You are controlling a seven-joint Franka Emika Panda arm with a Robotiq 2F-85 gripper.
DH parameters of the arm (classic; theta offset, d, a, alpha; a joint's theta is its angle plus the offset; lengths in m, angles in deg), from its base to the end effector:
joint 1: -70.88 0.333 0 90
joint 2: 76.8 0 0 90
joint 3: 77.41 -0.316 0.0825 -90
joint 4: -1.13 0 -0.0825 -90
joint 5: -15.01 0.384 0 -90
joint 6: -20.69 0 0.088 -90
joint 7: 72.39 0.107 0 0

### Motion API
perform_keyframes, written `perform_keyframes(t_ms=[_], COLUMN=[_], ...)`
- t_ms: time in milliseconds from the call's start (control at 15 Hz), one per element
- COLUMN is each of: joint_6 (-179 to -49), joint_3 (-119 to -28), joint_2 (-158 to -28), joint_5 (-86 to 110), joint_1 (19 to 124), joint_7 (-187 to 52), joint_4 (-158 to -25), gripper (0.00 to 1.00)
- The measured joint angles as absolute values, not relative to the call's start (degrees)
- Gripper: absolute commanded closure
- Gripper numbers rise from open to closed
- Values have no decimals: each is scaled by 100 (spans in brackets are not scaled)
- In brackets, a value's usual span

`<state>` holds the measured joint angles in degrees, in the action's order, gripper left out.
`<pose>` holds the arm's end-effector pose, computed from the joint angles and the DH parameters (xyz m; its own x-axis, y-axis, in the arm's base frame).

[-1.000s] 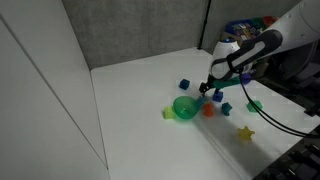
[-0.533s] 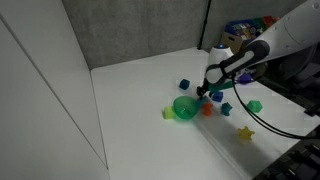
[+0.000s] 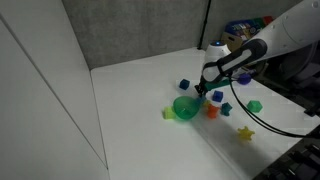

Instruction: Put the blue toy in the green bowl

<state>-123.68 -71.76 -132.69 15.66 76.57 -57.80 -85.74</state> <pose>0.6977 0.0102 0.0841 0.9754 -0.2151 0.0488 -0.2180 -0.9738 0.0644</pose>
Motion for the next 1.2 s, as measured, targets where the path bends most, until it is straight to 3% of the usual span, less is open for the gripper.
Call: perform_keyframes(t_ms=[1200], joint_6=[-12408], joint_3=[-6445], joint_2=[-12115], joint_5=[1154], joint_1=[8853], joint_7=[-4200], joint_4=[-9087], gripper=[93])
